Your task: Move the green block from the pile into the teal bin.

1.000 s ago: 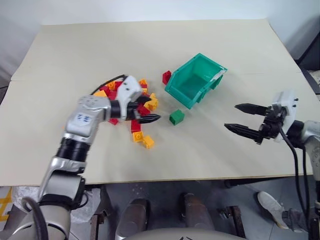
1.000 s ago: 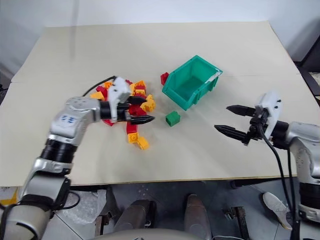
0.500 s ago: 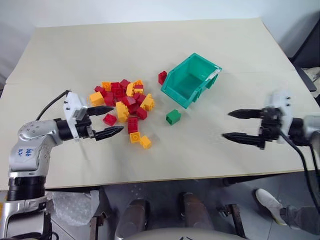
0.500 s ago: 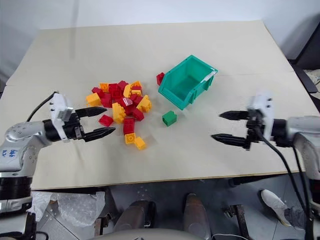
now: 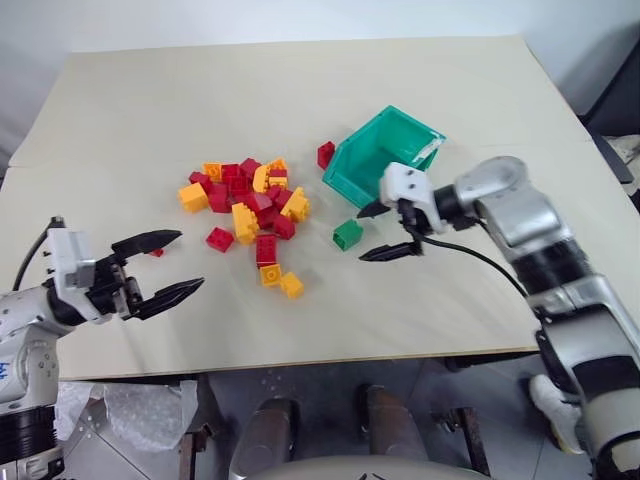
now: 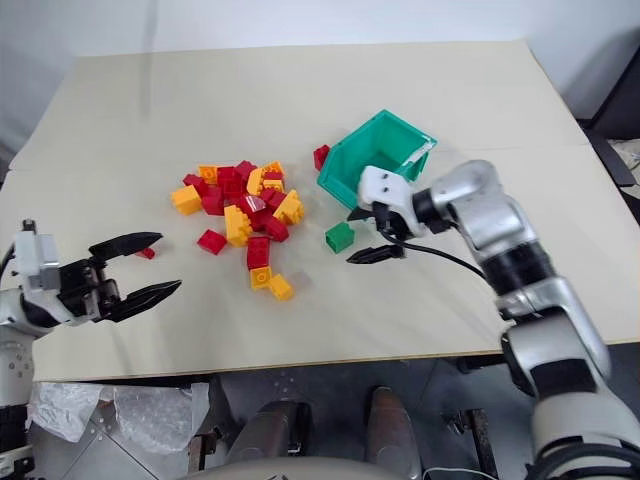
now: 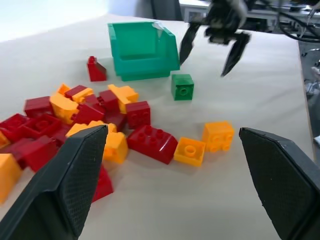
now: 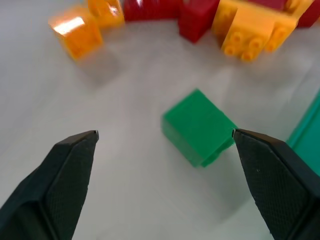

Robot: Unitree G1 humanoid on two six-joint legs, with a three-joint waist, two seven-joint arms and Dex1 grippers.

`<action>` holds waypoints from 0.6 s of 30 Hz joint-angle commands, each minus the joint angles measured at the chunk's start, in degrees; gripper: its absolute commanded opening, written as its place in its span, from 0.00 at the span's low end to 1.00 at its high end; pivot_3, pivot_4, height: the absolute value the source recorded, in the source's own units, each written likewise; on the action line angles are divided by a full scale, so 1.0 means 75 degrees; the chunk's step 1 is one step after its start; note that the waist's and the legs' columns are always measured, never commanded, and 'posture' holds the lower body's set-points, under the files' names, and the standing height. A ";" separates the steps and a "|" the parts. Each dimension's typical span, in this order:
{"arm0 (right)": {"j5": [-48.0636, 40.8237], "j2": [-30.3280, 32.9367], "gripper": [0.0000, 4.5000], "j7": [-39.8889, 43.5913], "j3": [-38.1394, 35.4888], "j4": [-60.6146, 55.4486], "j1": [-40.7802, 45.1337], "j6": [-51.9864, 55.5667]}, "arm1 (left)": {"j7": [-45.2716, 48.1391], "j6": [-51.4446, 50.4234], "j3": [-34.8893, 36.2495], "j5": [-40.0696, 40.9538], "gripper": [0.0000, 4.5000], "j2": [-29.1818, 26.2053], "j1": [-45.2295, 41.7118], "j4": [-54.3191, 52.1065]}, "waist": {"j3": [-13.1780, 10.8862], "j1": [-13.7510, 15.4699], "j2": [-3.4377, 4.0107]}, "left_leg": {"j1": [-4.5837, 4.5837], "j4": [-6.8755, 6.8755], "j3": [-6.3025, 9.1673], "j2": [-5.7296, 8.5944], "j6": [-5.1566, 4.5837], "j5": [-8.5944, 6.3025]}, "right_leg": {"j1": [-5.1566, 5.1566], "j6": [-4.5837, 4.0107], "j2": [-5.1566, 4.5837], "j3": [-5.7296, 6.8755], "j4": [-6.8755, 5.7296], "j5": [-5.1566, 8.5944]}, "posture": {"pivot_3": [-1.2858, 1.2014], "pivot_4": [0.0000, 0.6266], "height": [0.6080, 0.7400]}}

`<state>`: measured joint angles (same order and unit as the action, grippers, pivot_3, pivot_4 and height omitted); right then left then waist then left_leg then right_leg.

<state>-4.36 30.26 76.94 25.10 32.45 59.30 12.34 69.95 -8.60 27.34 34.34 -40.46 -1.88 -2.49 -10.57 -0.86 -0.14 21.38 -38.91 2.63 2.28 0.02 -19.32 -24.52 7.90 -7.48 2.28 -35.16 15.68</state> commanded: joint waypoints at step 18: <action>0.1254 -0.1353 0.33 -0.0264 -0.0426 0.2749 0.1141 -0.1894 | -0.1102 0.0245 0.0031 0.0157 1.00 0.0312 0.0255 -0.0754 | -0.0001 -0.0118 0.0003 | -0.0011 -0.0009 0.0006 0.0000 0.0009 0.0002 | 0.0000 -0.0005 -0.0001 0.0000 -0.0057 0.0001 | 0.52 0.24 1.00</action>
<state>6.37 19.64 74.74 23.97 55.39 67.62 -2.64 62.02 -7.42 27.29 34.58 -38.04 0.33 -6.71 -10.57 -1.75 -0.12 21.31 -38.97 2.69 2.28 0.09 -19.30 -24.52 7.86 -7.49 2.29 -35.59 15.68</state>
